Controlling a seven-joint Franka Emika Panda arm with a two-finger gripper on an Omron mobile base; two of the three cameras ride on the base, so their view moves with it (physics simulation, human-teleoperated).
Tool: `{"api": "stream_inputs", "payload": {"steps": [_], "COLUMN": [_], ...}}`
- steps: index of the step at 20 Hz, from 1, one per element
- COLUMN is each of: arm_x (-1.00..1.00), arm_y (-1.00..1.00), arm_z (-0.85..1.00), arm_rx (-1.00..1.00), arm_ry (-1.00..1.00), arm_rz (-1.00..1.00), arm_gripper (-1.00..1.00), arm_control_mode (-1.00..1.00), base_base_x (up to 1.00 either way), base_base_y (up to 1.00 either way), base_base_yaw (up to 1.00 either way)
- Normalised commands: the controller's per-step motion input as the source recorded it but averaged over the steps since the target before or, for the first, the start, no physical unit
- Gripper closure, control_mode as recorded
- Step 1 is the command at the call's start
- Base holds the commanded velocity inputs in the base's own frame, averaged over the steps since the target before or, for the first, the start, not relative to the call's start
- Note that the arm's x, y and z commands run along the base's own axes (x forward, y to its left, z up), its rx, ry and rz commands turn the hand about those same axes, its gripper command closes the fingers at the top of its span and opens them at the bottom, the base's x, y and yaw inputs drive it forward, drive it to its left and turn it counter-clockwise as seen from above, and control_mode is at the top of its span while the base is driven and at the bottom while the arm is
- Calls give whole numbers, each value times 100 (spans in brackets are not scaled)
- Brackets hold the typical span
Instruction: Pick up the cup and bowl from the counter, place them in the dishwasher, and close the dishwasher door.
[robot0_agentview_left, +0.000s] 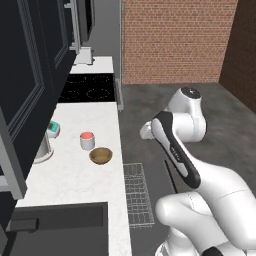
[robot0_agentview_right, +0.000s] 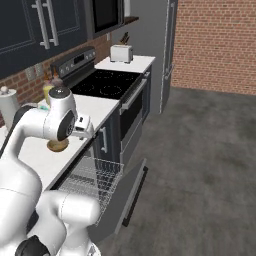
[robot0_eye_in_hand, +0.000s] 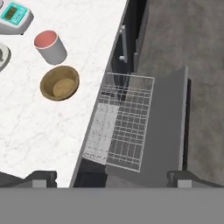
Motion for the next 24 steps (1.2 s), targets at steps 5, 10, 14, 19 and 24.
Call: {"api": "stream_inputs", "payload": {"steps": [5, 10, 14, 19, 24], "arm_x": [76, 60, 47, 59, 62], "arm_y": [49, 32, 24, 32, 36], "arm_z": [-23, -18, -2, -4, -13], "arm_rx": [2, 5, 7, 6, 4], "arm_ry": [-7, 0, 1, 3, 4], "arm_rz": [0, 5, 12, 10, 8], "arm_gripper": [-100, -100, -100, -100, -100], "arm_control_mode": [-100, -100, -100, -100, -100], "base_base_x": [0, 0, 0, 0, 0], "base_base_y": [0, 0, 0, 0, 0], "base_base_yaw": [0, 0, 0, 0, 0]}}
